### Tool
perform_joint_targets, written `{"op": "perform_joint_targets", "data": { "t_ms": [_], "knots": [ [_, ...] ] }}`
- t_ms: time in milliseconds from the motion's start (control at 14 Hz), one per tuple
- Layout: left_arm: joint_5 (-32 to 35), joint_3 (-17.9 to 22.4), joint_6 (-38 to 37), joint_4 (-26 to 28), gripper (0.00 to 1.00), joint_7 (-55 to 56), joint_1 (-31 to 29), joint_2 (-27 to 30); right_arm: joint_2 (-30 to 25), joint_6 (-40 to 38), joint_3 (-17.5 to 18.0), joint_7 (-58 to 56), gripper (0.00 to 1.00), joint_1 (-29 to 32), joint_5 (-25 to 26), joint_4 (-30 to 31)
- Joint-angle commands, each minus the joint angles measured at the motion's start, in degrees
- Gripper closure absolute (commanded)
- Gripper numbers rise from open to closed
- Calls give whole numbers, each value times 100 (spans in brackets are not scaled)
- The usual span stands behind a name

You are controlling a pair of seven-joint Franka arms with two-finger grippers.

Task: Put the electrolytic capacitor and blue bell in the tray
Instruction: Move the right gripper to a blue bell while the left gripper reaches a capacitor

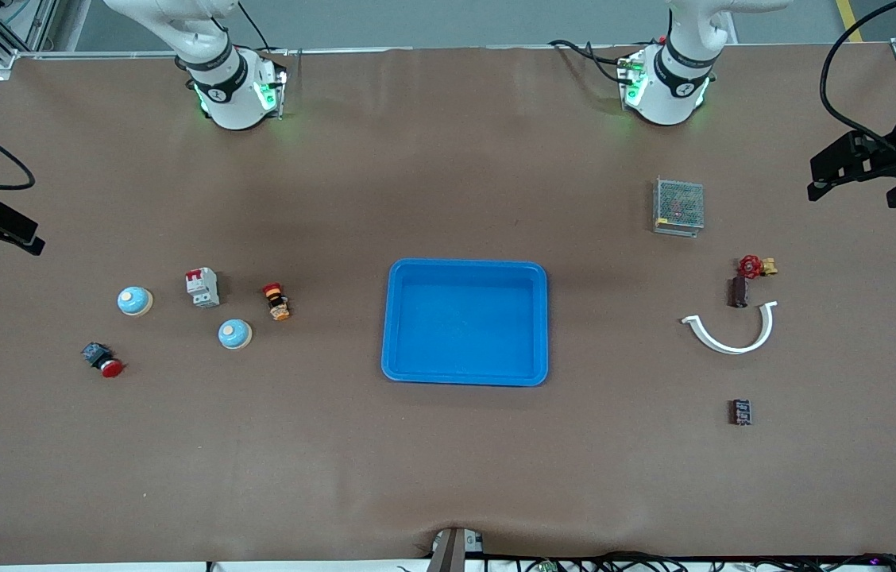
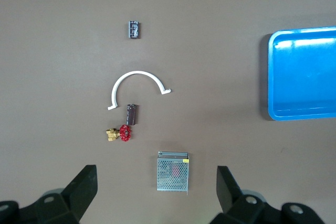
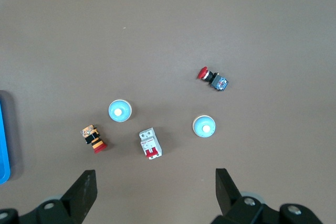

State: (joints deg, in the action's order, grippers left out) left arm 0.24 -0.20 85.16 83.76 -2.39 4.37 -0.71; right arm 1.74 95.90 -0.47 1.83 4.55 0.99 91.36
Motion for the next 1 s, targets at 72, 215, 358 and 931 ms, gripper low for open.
{"op": "perform_joint_targets", "data": {
  "t_ms": [72,215,358,931],
  "knots": [
    [-77,3,-183,-176,0,-122,-15,-52,46,-80,3,-16,0,-15,-2,-92],
    [-95,12,-184,-185,0,-148,-50,-122,55,-71,3,-16,0,-15,-2,-92],
    [-103,38,-175,-255,0,-148,-111,-193,64,-71,3,-7,0,-85,-11,-92],
    [187,38,585,952,0,-842,-419,-36,959,472,12,125,0,-596,-81,-83]
  ]
}}
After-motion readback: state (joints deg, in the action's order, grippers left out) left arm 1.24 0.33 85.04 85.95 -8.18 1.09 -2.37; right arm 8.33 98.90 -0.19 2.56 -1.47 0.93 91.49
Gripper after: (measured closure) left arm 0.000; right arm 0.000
